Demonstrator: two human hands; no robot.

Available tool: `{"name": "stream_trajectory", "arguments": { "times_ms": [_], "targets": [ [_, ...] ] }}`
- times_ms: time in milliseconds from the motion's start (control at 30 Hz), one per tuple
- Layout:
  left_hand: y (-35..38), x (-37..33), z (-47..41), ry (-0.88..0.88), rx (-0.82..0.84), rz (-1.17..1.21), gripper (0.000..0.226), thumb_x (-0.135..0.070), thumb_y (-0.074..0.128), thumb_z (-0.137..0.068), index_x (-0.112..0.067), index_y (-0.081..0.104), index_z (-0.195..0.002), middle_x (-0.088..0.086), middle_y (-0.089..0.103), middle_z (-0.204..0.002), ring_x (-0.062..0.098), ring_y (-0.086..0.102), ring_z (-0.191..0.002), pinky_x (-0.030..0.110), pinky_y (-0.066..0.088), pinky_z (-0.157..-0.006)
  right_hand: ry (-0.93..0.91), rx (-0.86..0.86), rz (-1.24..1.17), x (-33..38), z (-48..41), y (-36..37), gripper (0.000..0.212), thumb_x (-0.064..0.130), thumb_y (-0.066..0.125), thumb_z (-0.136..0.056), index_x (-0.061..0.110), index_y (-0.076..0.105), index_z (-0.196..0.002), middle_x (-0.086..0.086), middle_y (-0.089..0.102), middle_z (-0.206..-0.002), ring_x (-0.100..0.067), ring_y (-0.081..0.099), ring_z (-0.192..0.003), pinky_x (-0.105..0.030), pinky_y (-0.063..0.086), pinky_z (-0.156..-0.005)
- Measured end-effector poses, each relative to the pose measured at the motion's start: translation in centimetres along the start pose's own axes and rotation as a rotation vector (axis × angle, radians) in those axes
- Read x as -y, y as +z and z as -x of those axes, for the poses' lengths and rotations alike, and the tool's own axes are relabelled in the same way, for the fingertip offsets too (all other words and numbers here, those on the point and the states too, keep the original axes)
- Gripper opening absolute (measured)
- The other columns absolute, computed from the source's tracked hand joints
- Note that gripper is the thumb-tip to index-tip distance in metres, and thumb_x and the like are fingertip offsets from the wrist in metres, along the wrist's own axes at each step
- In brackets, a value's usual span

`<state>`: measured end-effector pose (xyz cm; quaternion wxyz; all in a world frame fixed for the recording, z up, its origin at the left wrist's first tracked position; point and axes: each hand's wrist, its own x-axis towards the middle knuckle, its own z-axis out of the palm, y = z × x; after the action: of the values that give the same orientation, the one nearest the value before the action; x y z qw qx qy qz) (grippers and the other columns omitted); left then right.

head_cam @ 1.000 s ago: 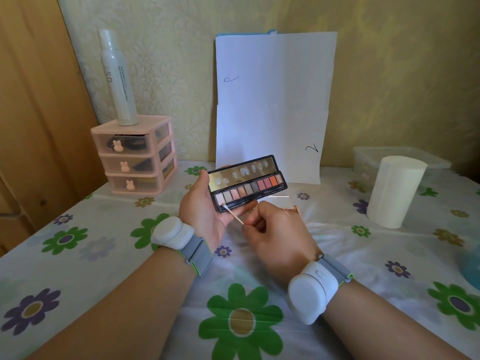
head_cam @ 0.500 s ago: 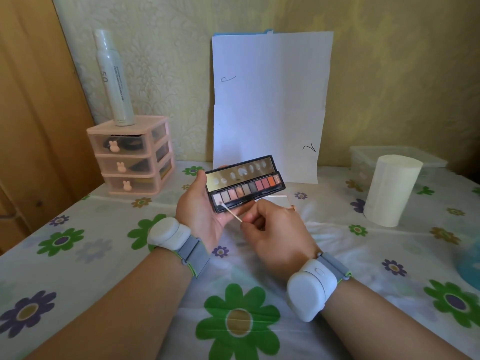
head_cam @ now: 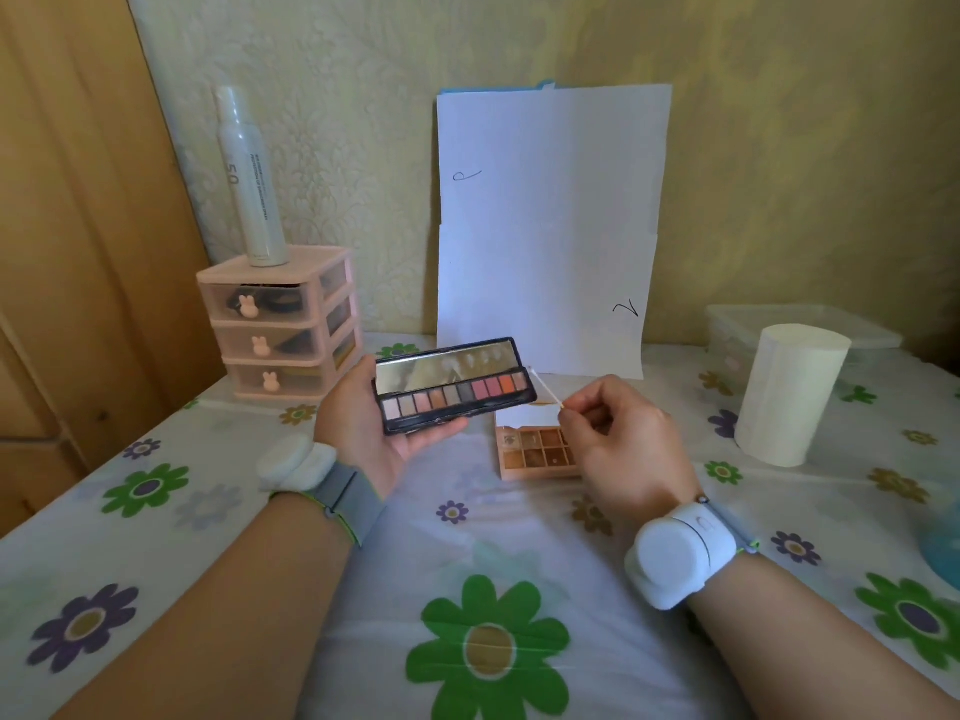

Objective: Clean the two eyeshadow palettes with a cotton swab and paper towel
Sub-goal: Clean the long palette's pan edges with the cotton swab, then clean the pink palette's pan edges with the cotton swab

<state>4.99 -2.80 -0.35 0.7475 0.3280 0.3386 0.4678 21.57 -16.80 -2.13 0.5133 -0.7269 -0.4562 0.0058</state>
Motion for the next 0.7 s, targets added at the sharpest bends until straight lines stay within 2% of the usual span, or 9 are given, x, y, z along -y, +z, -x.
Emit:
{"name": "stream_trajectory", "arguments": {
  "times_ms": [133, 233, 333, 367, 467, 567, 633, 700],
  "targets": [
    [-1.4, -1.3, -0.3, -0.087, -0.005, -0.183, 0.048, -0.038, 0.035, -0.105, -0.006, 0.068, -0.089, 0.011, 0.074, -0.064, 0.026, 0.072, -0.051, 0.049, 0.061, -0.047, 0.056, 0.001, -0.032, -0.6, -0.5, -0.8, 0.009, 0.020, 0.060, -0.090, 0.029, 0.063, -0.090, 0.006, 0.064, -0.072, -0.009, 0.060, -0.070, -0.023, 0.044, -0.061],
    [-2.5, -2.3, -0.7, -0.153, -0.060, -0.265, 0.049, -0.041, 0.036, -0.105, -0.004, 0.063, -0.088, 0.011, 0.068, -0.053, 0.024, 0.067, -0.041, 0.048, 0.057, -0.038, 0.101, -0.029, -0.084, -1.1, -1.0, -1.4, 0.023, 0.014, 0.056, -0.089, 0.036, 0.063, -0.092, 0.000, 0.062, -0.067, -0.013, 0.057, -0.063, -0.024, 0.042, -0.060],
    [-3.4, -2.7, -0.9, -0.171, -0.072, -0.337, 0.053, -0.045, 0.035, -0.106, -0.003, 0.063, -0.090, 0.012, 0.068, -0.052, 0.025, 0.066, -0.038, 0.049, 0.056, -0.037, 0.173, -0.052, -0.092, -1.3, -1.3, -2.2, 0.030, 0.010, 0.050, -0.091, 0.035, 0.067, -0.091, 0.000, 0.065, -0.071, -0.007, 0.054, -0.059, -0.011, 0.040, -0.053],
    [-3.5, -2.6, -1.0, -0.174, -0.079, -0.351, 0.054, -0.046, 0.035, -0.106, -0.003, 0.063, -0.089, 0.013, 0.068, -0.052, 0.024, 0.066, -0.038, 0.049, 0.055, -0.037, 0.200, -0.064, -0.094, -1.4, -1.4, -2.6, 0.030, 0.011, 0.049, -0.091, 0.035, 0.068, -0.091, 0.003, 0.067, -0.073, -0.006, 0.054, -0.059, -0.012, 0.040, -0.053],
    [-4.0, -2.7, -1.3, -0.162, -0.130, -0.418, 0.053, -0.048, 0.039, -0.105, -0.003, 0.063, -0.091, 0.015, 0.070, -0.056, 0.029, 0.069, -0.043, 0.049, 0.056, -0.037, 0.268, -0.079, -0.140, -1.7, -1.7, -2.9, 0.028, 0.016, 0.051, -0.091, 0.034, 0.072, -0.086, 0.010, 0.071, -0.079, -0.006, 0.054, -0.059, -0.021, 0.041, -0.060],
    [-4.0, -2.6, -1.5, -0.164, -0.196, -0.501, 0.047, -0.049, 0.041, -0.104, -0.008, 0.060, -0.091, 0.017, 0.071, -0.066, 0.033, 0.071, -0.054, 0.042, 0.057, -0.038, 0.295, -0.080, -0.180, -2.1, -1.9, -2.6, 0.022, 0.023, 0.055, -0.090, 0.036, 0.073, -0.086, 0.016, 0.073, -0.083, -0.011, 0.062, -0.070, -0.028, 0.049, -0.073],
    [-3.8, -2.6, -1.5, -0.108, -0.275, -0.586, 0.039, -0.046, 0.044, -0.104, -0.013, 0.053, -0.087, 0.013, 0.063, -0.077, 0.029, 0.063, -0.065, 0.031, 0.055, -0.043, 0.294, -0.066, -0.205, -2.3, -1.9, -2.4, 0.017, 0.031, 0.057, -0.089, 0.038, 0.072, -0.091, 0.018, 0.073, -0.089, -0.015, 0.067, -0.079, -0.031, 0.052, -0.081],
    [-3.8, -2.6, -1.4, -0.040, -0.298, -0.703, 0.031, -0.040, 0.047, -0.104, -0.014, 0.051, -0.087, 0.009, 0.055, -0.081, 0.026, 0.054, -0.068, 0.031, 0.051, -0.052, 0.290, -0.023, -0.222, -2.3, -1.8, -2.3, 0.018, 0.031, 0.057, -0.090, 0.041, 0.069, -0.100, 0.018, 0.072, -0.096, -0.018, 0.069, -0.082, -0.030, 0.055, -0.080]
  ]
}}
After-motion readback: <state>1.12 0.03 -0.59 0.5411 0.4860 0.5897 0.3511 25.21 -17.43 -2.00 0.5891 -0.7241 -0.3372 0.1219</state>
